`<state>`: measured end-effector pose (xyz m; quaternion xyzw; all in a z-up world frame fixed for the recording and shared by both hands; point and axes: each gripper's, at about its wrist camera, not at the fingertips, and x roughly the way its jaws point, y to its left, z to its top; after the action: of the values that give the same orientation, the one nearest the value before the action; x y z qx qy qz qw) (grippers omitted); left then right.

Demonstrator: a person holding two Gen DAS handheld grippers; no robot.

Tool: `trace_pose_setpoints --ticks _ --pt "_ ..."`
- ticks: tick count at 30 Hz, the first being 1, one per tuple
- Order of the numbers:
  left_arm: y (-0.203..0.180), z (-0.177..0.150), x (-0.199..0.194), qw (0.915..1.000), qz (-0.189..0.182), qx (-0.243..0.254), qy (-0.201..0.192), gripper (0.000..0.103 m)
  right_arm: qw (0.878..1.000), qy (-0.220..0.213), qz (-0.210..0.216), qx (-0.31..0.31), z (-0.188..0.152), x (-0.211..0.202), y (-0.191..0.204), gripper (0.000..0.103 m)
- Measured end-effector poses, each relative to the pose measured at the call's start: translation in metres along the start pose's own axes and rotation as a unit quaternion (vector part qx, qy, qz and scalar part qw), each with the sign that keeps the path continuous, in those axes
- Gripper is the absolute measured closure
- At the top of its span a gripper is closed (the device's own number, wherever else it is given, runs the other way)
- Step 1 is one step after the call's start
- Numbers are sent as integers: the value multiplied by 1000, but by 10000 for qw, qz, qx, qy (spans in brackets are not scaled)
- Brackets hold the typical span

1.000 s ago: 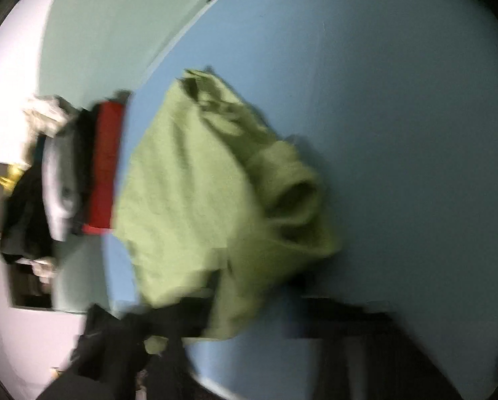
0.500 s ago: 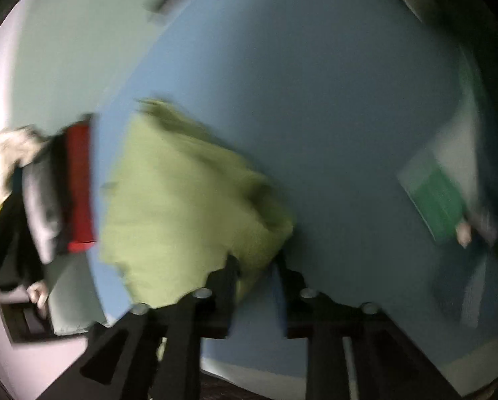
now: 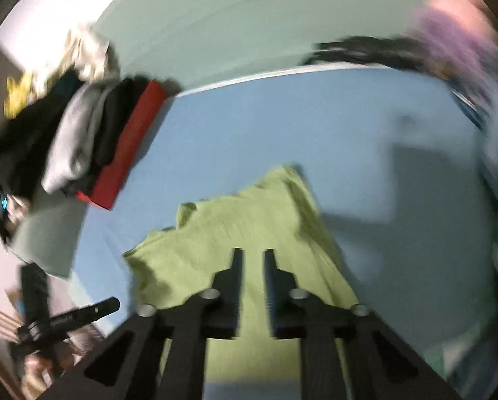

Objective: Fold clothes

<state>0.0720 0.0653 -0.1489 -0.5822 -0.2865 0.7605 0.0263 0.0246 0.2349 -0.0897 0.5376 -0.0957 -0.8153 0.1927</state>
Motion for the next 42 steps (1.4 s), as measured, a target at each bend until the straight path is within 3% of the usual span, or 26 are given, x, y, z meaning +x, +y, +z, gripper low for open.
trace_pose_setpoints --ticks 2,4,7,9,12,14,16,18,20,23,24,26,30,33,34,36,38,40,42 --pt "22 9 14 9999 87 -16 52 96 9997 207 -132 -73 16 35 12 95" --pt "35 12 25 9990 269 -322 -147 101 9987 413 -264 -147 31 69 23 95" --pt "64 7 22 9953 -254 -898 -251 101 9974 436 -566 -66 54 103 15 103" --pt "80 3 14 9936 -378 -1034 -270 101 9979 491 -399 164 66 113 1 103" --pt "100 5 -8 9937 -210 -1013 -425 101 9978 479 -409 189 80 115 -6 103" --pt "94 13 -26 9943 -353 -755 -663 101 9992 263 -255 184 82 96 -2 95" --pt "84 26 -22 9956 -487 -569 -556 101 9999 62 81 69 77 67 5 91" --pt "75 39 -10 9973 -533 -347 -372 101 9993 200 293 -137 63 52 15 88" --pt "71 53 2 9979 -566 -243 -205 101 9975 545 75 -450 45 53 17 88" --pt "98 73 25 9954 -541 -794 -64 101 9914 828 -526 -863 25 63 13 90" --pt "106 78 30 9931 -611 -998 -14 101 9893 741 -890 -891 26 72 6 95" --pt "115 81 30 9864 -913 -1369 35 101 9934 671 -693 -627 35 78 -6 98" --pt "116 65 8 9843 -903 -1484 -322 101 9947 584 -747 -387 50 86 -12 99" --pt "91 35 -8 9935 -723 -873 -83 101 9955 587 -713 -196 54 90 -20 100" --pt "86 25 -10 9962 -585 -642 25 101 9965 565 -611 -119 53 87 -24 98" --pt "103 -7 -21 9976 -417 -469 288 101 9981 452 -342 235 48 72 -38 80" --pt "113 -33 -19 9931 -681 -787 535 101 9973 354 -143 621 30 43 -53 68" --pt "120 -49 -11 9839 -1076 -1258 668 99 9954 476 350 750 -10 7 -65 51" --pt "119 -61 -10 9774 -1229 -1611 597 82 9911 647 739 897 -54 -19 -72 46"
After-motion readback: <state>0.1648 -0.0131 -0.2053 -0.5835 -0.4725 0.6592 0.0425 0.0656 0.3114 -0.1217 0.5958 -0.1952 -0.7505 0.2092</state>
